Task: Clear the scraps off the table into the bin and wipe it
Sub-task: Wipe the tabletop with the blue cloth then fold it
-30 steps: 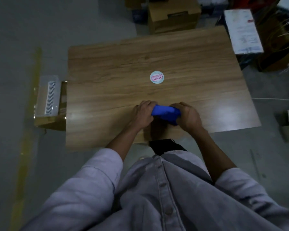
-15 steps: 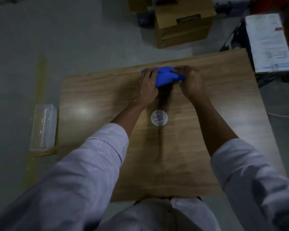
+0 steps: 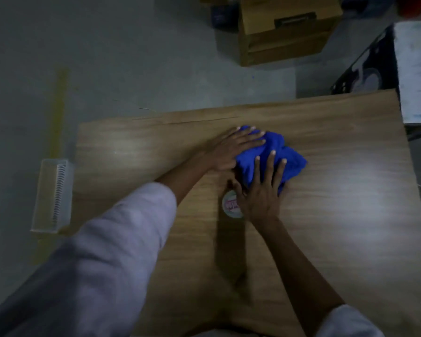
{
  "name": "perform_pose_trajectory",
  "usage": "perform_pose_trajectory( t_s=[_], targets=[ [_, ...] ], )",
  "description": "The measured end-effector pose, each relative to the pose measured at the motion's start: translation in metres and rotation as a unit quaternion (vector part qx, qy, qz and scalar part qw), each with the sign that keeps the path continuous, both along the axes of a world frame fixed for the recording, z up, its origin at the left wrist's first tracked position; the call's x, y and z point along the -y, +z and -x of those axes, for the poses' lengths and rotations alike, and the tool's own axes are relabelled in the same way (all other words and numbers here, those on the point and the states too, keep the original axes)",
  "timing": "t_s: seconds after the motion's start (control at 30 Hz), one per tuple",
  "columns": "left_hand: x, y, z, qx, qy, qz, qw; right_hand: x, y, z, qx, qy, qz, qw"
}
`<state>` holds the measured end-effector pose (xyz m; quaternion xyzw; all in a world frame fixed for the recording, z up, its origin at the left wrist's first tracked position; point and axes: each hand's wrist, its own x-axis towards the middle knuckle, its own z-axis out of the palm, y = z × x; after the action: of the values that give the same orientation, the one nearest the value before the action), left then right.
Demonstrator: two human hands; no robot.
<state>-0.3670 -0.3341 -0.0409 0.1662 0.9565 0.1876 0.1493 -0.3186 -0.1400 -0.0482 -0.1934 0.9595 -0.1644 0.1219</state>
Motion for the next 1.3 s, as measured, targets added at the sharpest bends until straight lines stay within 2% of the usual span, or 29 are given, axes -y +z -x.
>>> perform_pose_trajectory(
  t_s=[0.07, 0.13, 0.2, 0.27, 0.33, 0.47, 0.6, 0.73, 0.83, 0.9, 1.0, 1.03, 1.13, 1.2, 1.23, 1.3],
  targets=[
    [0.003, 0.011, 0.042, 0.008, -0.003, 0.037, 0.999, 0.033, -0.001, 0.021, 0.02, -0.053, 0.012, 0.998],
    [0.009, 0.011, 0.06, 0.027, 0.056, 0.055, 0.997, 0.053, -0.007, 0.051, 0.035, -0.078, 0.021, 0.996],
    [0.024, 0.004, 0.055, 0.022, 0.151, 0.072, 0.986, 0.066, -0.011, 0.081, 0.027, -0.035, 0.007, 0.999],
    [0.038, -0.007, 0.035, 0.011, 0.227, 0.101, 0.968, 0.073, -0.015, 0.104, -0.004, 0.059, -0.01, 0.998],
    [0.041, -0.014, 0.012, -0.008, 0.26, 0.122, 0.958, 0.074, -0.016, 0.115, 0.006, 0.121, 0.018, 0.992],
    [0.008, -0.021, -0.025, -0.026, 0.303, 0.123, 0.945, 0.051, -0.019, 0.099, 0.006, 0.141, 0.112, 0.984],
    [-0.044, -0.012, -0.077, 0.001, 0.286, 0.167, 0.943, -0.003, -0.013, 0.056, 0.014, 0.17, 0.128, 0.977],
    [-0.073, 0.027, -0.108, 0.073, 0.233, 0.171, 0.954, -0.034, 0.032, 0.027, 0.049, 0.152, 0.115, 0.98],
    [-0.043, 0.045, -0.058, -0.011, 0.271, 0.167, 0.948, -0.012, 0.062, 0.055, -0.047, 0.111, 0.151, 0.981],
    [-0.015, 0.047, -0.018, -0.047, 0.291, 0.167, 0.941, 0.016, 0.058, 0.091, -0.091, 0.092, 0.125, 0.984],
    [-0.008, 0.013, -0.006, 0.012, 0.255, 0.152, 0.955, 0.037, 0.025, 0.113, 0.047, 0.12, 0.021, 0.991],
    [-0.014, 0.002, -0.015, 0.02, 0.263, 0.141, 0.954, 0.034, 0.013, 0.106, 0.079, 0.128, 0.02, 0.988],
    [-0.046, -0.012, -0.074, 0.0, 0.283, 0.124, 0.951, -0.004, -0.005, 0.053, 0.059, 0.14, 0.085, 0.985],
    [-0.074, -0.002, -0.122, 0.023, 0.263, 0.108, 0.958, -0.035, 0.003, 0.011, 0.073, 0.169, 0.112, 0.976],
    [-0.089, 0.01, -0.145, 0.049, 0.242, 0.092, 0.965, -0.049, 0.011, -0.007, 0.094, 0.192, 0.097, 0.972],
    [-0.108, 0.043, -0.177, 0.156, 0.197, 0.075, 0.965, -0.067, 0.036, -0.035, 0.147, 0.23, 0.016, 0.962]
  ],
)
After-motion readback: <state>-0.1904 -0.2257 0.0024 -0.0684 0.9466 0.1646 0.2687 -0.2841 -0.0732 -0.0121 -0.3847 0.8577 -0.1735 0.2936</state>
